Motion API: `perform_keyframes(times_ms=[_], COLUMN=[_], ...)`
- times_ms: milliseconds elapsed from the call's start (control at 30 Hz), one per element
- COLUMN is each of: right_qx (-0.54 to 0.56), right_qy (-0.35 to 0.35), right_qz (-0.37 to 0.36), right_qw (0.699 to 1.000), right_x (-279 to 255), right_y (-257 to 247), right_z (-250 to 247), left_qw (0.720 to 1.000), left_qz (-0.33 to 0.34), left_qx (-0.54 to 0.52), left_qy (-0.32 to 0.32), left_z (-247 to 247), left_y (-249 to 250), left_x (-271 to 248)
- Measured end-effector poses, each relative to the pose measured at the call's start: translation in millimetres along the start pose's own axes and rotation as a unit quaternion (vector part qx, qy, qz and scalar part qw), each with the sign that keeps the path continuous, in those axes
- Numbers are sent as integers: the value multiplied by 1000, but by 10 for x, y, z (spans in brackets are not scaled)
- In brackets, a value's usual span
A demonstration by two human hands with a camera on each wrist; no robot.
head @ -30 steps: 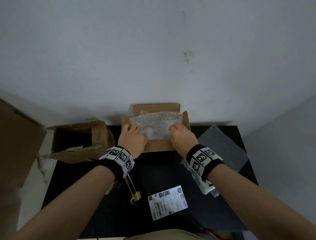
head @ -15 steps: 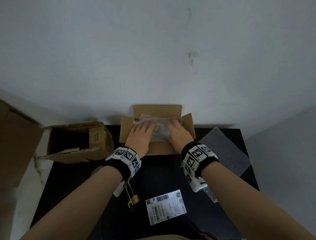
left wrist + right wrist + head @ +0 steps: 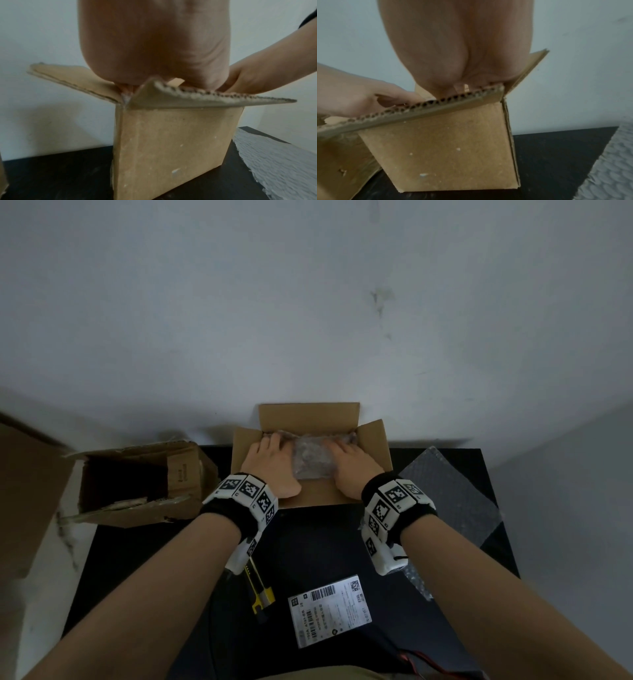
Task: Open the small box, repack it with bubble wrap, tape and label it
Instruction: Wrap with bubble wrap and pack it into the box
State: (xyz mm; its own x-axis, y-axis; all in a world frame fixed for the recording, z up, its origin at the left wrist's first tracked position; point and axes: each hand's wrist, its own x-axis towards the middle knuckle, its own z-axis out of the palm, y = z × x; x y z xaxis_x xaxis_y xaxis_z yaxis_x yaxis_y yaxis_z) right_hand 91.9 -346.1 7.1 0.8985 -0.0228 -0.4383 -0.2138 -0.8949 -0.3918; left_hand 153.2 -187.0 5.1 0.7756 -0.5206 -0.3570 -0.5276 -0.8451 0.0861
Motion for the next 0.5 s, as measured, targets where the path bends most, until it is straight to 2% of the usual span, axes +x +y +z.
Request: perform_keyframes(times_ms=[167, 300, 400, 500], right_qx=[38, -32, -78, -122], right_qy=[79, 129, 170, 163], right_qz=[-18, -28, -43, -48], right_qw=[996, 991, 981, 978], right_x=[-132, -231, -271, -320], right_y=[58, 72, 77, 103], right_z=[-7, 3, 5, 10], left_qw=[992, 985, 990, 995], left_qz=[54, 89, 79, 67], left_qx=[91, 98, 66, 60], left_qy=[70, 107, 93, 40], left_z=[-67, -69, -62, -50], left_y=[-16, -70, -107, -157], left_x=[-61, -84, -119, -115])
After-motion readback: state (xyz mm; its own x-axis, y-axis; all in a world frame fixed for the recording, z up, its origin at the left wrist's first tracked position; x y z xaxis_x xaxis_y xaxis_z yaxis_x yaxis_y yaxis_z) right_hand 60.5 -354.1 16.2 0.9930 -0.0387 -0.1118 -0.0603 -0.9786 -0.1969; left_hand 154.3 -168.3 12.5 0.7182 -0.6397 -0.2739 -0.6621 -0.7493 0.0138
